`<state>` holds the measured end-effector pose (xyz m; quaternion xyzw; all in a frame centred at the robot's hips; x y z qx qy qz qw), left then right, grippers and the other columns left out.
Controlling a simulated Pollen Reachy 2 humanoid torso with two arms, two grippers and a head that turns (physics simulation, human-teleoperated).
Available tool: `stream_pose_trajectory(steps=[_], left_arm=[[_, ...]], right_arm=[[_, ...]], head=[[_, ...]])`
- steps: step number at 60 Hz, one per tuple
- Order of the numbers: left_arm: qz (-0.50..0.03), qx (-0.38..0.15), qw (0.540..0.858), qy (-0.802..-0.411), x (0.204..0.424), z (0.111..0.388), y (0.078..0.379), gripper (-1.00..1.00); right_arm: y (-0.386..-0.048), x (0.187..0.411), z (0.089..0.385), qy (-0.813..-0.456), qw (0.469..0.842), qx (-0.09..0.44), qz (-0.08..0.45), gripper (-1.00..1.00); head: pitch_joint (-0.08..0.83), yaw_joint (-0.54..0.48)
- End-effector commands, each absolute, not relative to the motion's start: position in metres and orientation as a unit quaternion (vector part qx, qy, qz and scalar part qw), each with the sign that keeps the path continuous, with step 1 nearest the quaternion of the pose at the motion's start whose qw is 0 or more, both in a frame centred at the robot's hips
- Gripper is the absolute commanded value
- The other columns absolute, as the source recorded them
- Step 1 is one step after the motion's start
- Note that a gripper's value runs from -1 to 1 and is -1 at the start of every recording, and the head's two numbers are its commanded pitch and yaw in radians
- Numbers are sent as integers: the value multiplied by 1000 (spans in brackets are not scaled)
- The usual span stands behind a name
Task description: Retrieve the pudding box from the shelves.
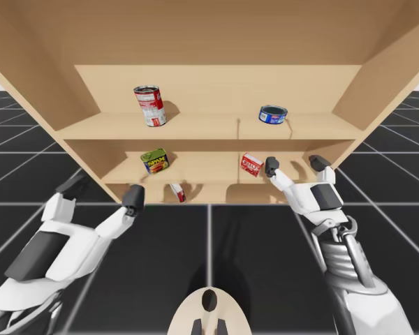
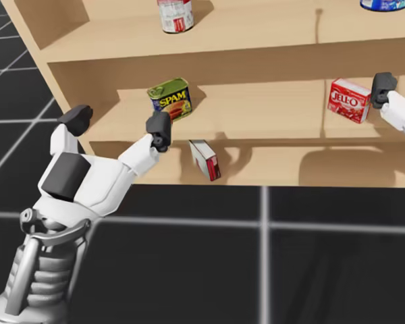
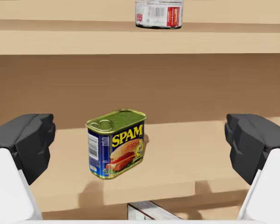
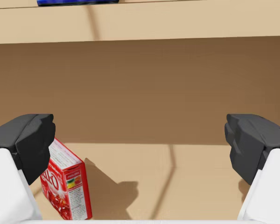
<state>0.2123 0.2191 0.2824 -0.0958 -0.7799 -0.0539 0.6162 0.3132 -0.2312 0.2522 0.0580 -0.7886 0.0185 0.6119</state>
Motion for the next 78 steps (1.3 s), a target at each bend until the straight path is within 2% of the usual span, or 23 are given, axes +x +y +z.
stream_pose_trajectory(steps=[1,15,29,39,48,67,78], left_arm=[[-39,-129,646,-752,191,259,202,-1000],[-30,-157,684,-712,203,214,190,-1000],[-49,-141,714,-684,230,178,176,-1000],[-55,-151,736,-658,252,166,164,-1000],[-36,-156,754,-637,277,156,153,-1000],[5,-148,779,-609,319,149,128,-1000],[10,-136,781,-609,340,150,118,-1000]], right_arm=[[-230,313,251,-789,612,60,17,-1000],[-230,313,251,-790,610,56,17,-1000],[-230,313,252,-793,607,48,21,-1000],[-231,313,252,-794,606,44,21,-1000],[-231,313,252,-794,605,42,22,-1000],[-233,313,252,-796,603,38,23,-1000],[-234,313,253,-797,603,36,23,-1000]], head=[[622,195],[624,200],[627,198],[629,198],[630,199],[634,201],[637,199]])
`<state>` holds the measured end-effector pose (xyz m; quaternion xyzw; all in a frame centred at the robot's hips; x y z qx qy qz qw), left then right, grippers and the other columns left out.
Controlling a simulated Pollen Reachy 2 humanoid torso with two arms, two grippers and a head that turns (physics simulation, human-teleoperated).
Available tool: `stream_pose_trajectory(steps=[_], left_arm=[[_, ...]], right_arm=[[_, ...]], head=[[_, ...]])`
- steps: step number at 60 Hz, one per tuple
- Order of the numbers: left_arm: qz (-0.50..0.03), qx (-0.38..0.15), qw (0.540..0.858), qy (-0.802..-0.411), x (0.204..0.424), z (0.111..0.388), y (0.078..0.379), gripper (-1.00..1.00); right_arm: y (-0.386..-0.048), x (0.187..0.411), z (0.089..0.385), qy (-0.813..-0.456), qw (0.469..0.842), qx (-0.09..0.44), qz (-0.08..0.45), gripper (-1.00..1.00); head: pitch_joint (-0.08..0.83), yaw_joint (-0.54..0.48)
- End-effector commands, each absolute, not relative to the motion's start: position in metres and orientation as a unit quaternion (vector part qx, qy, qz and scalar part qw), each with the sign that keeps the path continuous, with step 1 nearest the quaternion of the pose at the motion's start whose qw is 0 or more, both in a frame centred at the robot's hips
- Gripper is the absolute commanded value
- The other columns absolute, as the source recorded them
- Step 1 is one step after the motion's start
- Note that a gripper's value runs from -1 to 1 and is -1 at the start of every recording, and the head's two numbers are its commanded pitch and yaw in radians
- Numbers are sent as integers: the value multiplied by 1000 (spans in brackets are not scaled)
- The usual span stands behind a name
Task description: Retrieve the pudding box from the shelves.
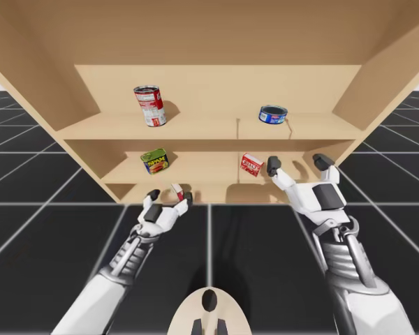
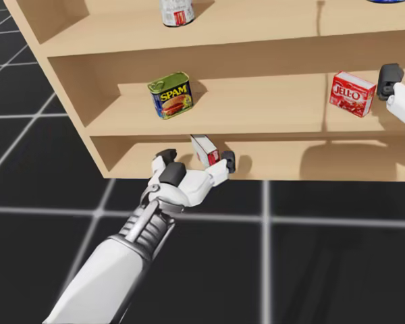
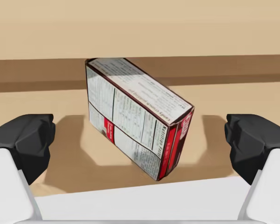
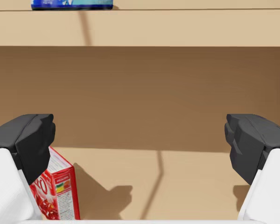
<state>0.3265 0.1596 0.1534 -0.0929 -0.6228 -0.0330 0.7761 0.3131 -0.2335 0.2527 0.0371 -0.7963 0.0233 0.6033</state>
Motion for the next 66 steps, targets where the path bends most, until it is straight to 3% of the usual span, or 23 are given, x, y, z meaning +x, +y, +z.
stream_pose_trajectory(steps=[1,14,16,17,18,19,20,41,52,66], left_arm=[[12,-137,781,-609,340,150,118,-1000],[22,-133,786,-603,353,147,113,-973],[25,-133,790,-599,353,145,113,-570],[25,-137,792,-595,353,144,112,-31],[24,-138,793,-593,353,143,112,263],[24,-140,795,-590,353,142,112,756],[23,-142,798,-585,352,141,112,939],[17,-147,800,-581,346,139,112,1000],[-1,-135,765,-630,342,151,114,1000],[-1,-129,742,-658,321,173,124,1000]], right_arm=[[-234,313,253,-797,603,36,23,-1000],[-234,313,252,-796,603,35,22,-1000],[-234,313,252,-796,603,35,22,-1000],[-234,313,253,-797,603,35,22,-1000],[-234,313,253,-797,603,35,22,-1000],[-234,313,253,-797,603,35,22,-1000],[-235,313,253,-796,603,35,23,-1000],[-235,313,253,-796,604,35,22,-1000],[-236,313,253,-796,603,35,22,-1000],[-235,313,253,-796,604,35,22,-1000]], head=[[637,198],[638,201],[639,201],[639,201],[639,201],[639,200],[639,200],[642,197],[641,196],[640,196]])
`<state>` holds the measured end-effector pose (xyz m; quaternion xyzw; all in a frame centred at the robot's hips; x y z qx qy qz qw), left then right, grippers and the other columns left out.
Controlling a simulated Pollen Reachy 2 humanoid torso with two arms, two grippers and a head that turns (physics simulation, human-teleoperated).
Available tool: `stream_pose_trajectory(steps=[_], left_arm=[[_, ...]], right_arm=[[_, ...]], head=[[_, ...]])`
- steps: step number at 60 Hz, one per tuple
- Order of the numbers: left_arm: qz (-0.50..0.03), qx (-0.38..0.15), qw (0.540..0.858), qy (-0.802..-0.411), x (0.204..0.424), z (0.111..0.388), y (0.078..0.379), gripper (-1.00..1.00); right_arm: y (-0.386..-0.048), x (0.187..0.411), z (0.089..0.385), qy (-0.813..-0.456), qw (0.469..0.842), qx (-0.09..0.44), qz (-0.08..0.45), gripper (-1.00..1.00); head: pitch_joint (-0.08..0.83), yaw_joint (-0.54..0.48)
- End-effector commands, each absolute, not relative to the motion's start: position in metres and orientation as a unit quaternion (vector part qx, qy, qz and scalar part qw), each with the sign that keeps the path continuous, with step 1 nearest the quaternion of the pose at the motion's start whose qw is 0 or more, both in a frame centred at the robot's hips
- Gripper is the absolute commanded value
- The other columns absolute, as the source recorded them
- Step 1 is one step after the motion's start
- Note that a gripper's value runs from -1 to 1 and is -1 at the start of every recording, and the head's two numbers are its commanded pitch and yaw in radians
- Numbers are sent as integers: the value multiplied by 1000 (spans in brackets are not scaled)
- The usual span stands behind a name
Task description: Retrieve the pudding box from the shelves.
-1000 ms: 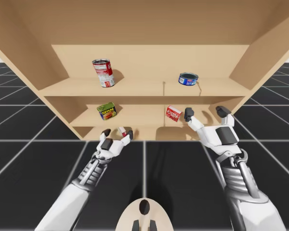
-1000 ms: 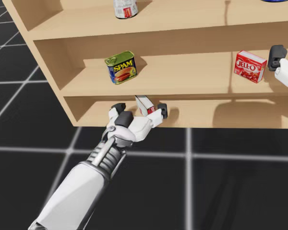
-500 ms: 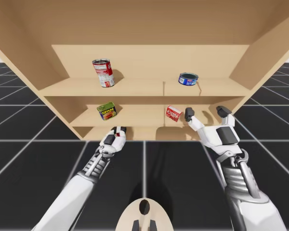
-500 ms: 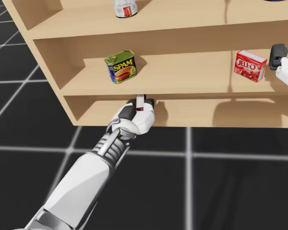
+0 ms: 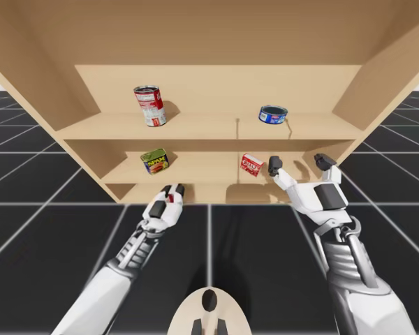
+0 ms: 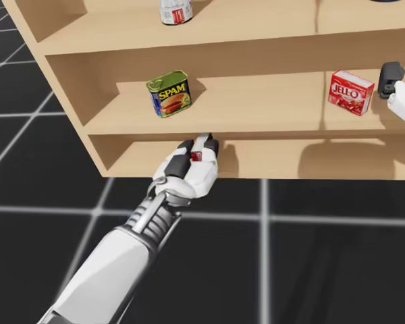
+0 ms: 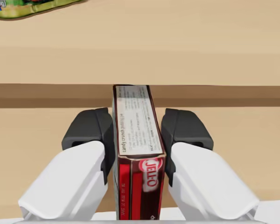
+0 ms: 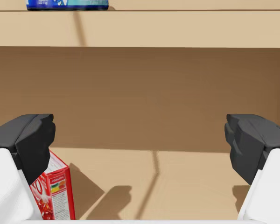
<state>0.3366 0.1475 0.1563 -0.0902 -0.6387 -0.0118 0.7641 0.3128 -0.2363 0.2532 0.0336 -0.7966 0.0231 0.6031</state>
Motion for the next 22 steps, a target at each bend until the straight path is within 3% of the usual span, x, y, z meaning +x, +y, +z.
stream_pose_trajectory(steps=[1,22], left_arm=[[-4,-126,739,-662,317,174,125,1000],[-20,-114,722,-683,276,186,141,1000]], right_arm=[[-235,313,253,-796,604,35,22,-1000],[-233,313,253,-797,603,35,23,-1000]], head=[[640,196],[635,202]])
